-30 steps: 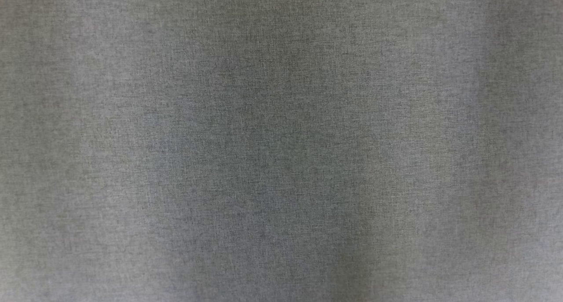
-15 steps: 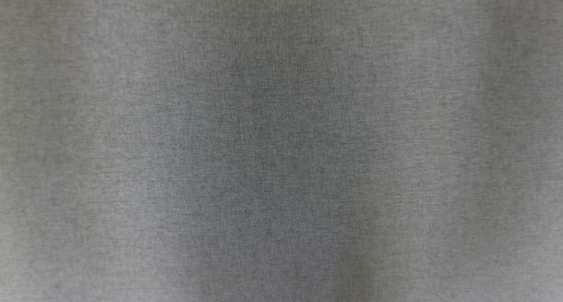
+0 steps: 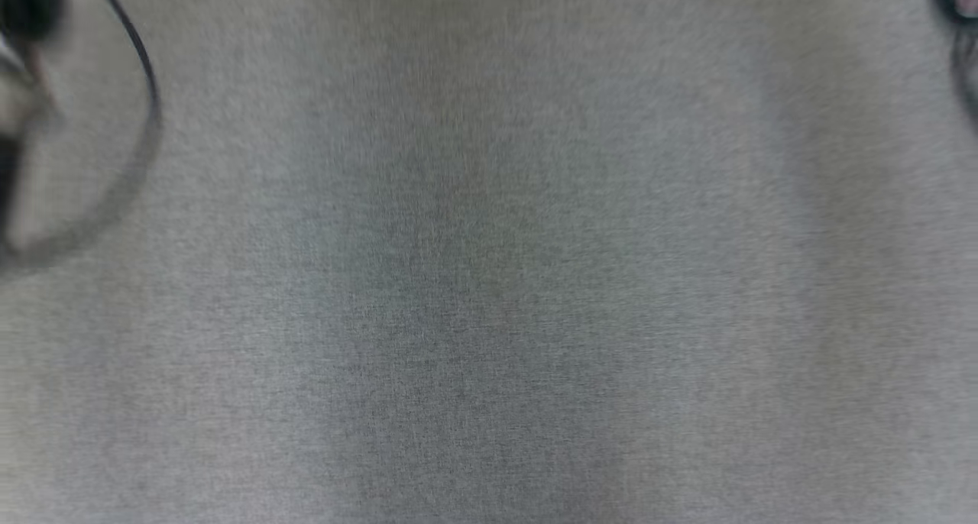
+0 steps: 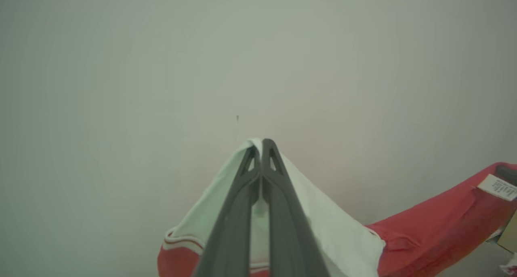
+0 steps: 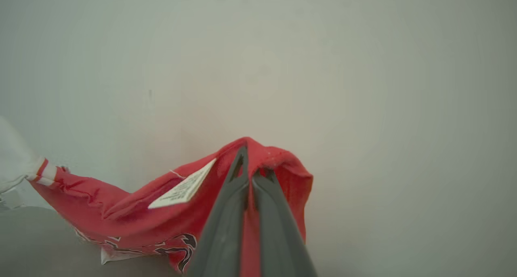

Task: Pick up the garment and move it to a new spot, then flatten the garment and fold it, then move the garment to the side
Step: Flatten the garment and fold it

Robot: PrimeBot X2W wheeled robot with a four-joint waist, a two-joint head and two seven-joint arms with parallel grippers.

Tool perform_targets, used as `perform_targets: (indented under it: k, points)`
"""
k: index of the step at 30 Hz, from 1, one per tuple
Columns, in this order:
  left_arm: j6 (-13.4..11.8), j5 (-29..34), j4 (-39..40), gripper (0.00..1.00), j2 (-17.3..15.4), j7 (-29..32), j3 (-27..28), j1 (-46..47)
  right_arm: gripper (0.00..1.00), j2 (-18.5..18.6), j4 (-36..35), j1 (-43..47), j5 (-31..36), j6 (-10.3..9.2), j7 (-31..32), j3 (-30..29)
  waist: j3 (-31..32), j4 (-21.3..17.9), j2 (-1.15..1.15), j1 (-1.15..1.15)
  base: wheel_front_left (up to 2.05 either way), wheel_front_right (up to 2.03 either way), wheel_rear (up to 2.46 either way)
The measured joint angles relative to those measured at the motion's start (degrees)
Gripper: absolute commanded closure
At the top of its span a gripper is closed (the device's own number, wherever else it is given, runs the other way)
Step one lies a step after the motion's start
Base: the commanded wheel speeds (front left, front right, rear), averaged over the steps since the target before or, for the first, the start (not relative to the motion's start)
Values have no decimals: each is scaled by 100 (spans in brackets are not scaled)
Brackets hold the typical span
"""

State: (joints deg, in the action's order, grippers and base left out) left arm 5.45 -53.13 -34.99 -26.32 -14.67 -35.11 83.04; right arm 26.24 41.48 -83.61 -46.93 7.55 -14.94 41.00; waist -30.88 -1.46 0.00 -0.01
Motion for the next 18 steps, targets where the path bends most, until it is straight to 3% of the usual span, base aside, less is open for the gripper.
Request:
perform_targets:
  k: [8, 12, 18]
  points:
    - [-814, -82, 2092, 100, -257, -31, 544, -2781, 100, 257, -1250, 2253, 166, 0, -4, -320, 657, -8, 0, -1, 0, 0, 0]
    - [-1188, -83, 2993, 100, -119, -36, 912, -4019, 100, 346, -1703, 3248, 302, 0, -5, -559, 940, 5, -1, -1, 0, 0, 0]
    - [-1366, 116, 3607, 100, 134, -36, 1068, -5441, 100, 309, -2080, 4613, 372, 0, -3, -884, 1272, 41, -1, -1, 0, 0, 0]
